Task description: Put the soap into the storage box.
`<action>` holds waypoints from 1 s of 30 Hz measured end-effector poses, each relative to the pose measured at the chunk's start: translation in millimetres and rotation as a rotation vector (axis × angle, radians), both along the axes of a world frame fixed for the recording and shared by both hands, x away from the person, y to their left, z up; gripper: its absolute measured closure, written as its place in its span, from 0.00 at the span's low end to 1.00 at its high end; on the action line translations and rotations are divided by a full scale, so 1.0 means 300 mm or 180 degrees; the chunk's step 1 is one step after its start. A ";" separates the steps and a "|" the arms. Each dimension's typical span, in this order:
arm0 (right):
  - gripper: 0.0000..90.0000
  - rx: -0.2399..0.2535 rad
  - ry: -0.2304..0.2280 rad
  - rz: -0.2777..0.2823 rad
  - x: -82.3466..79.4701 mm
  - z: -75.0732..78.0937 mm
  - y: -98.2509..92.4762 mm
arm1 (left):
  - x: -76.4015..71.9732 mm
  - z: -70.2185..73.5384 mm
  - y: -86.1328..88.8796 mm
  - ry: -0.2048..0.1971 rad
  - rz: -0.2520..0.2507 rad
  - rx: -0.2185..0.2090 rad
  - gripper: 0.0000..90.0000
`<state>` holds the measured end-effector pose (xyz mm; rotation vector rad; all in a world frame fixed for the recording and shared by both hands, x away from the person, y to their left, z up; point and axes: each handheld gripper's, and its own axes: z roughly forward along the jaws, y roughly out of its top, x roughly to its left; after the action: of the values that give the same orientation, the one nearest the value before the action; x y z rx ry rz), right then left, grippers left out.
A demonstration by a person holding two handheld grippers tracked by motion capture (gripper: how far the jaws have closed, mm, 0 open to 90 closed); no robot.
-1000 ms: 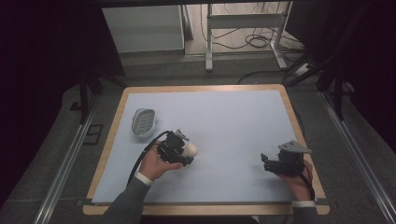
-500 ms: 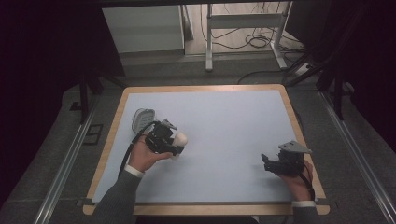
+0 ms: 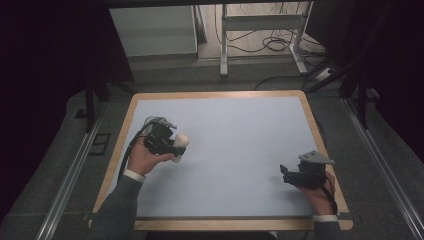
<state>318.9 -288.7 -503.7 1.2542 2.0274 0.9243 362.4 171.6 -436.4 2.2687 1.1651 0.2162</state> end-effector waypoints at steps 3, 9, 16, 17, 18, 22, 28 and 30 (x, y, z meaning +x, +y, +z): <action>0.10 0.0004 0.0001 -0.0004 0.000 0.000 -0.001 | 0.017 0.009 0.027 -0.0010 0.0053 0.0023 0.55; 0.10 0.0001 0.0002 -0.0005 0.000 0.000 0.000 | 0.034 0.021 0.059 -0.0008 0.0134 0.0027 0.55; 0.10 0.0002 0.0004 0.0001 0.000 -0.001 0.001 | 0.072 0.023 0.097 0.0031 0.0245 0.0052 0.55; 0.10 0.0004 0.0002 -0.0001 0.000 0.000 -0.001 | 0.083 0.023 0.106 0.0039 0.0278 0.0055 0.55; 0.10 0.0004 0.0003 -0.0004 0.000 0.000 -0.002 | 0.083 0.023 0.106 0.0039 0.0278 0.0055 0.55; 0.10 0.0018 0.0000 -0.0024 0.000 0.002 -0.008 | 0.104 0.026 0.120 0.0046 0.0326 0.0100 0.55; 0.10 0.0015 0.0000 -0.0028 0.000 0.002 -0.010 | 0.135 0.021 0.148 0.0084 0.0410 0.0114 0.55; 0.10 0.0010 0.0001 -0.0027 0.000 0.001 -0.010 | 0.141 0.019 0.157 0.0091 0.0433 0.0119 0.55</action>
<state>319.0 -291.8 -503.3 1.2637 2.0203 0.9239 404.8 218.7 -430.6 2.2331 1.3422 0.2609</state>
